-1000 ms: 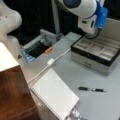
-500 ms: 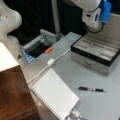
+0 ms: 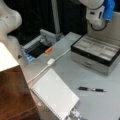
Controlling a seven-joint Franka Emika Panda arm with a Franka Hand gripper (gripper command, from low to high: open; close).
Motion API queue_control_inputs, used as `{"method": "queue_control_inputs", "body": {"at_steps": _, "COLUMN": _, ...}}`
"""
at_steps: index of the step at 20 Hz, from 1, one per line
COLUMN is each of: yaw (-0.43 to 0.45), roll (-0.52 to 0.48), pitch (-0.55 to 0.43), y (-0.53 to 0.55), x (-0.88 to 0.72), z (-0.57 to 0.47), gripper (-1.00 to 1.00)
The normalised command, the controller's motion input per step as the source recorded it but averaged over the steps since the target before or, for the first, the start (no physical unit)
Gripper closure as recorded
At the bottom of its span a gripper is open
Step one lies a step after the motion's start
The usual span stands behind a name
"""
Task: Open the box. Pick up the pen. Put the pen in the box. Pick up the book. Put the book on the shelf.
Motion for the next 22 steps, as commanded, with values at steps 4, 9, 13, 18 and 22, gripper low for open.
{"method": "queue_control_inputs", "body": {"at_steps": 4, "yaw": 0.032, "roll": -0.111, "pitch": 0.021, "y": 0.23, "x": 0.15, "z": 0.00, "gripper": -1.00}}
{"method": "queue_control_inputs", "body": {"at_steps": 9, "yaw": 0.043, "roll": -0.111, "pitch": 0.011, "y": 0.24, "x": 0.15, "z": 0.08, "gripper": -1.00}}
{"method": "queue_control_inputs", "body": {"at_steps": 13, "yaw": 0.049, "roll": -0.110, "pitch": 0.010, "y": 0.20, "x": 0.15, "z": 0.09, "gripper": -1.00}}
{"method": "queue_control_inputs", "body": {"at_steps": 18, "yaw": 0.038, "roll": -0.101, "pitch": 0.023, "y": 0.16, "x": 0.20, "z": 0.10, "gripper": -1.00}}
{"method": "queue_control_inputs", "body": {"at_steps": 22, "yaw": 0.084, "roll": -0.154, "pitch": 0.061, "y": 0.03, "x": 0.21, "z": 0.19, "gripper": -1.00}}
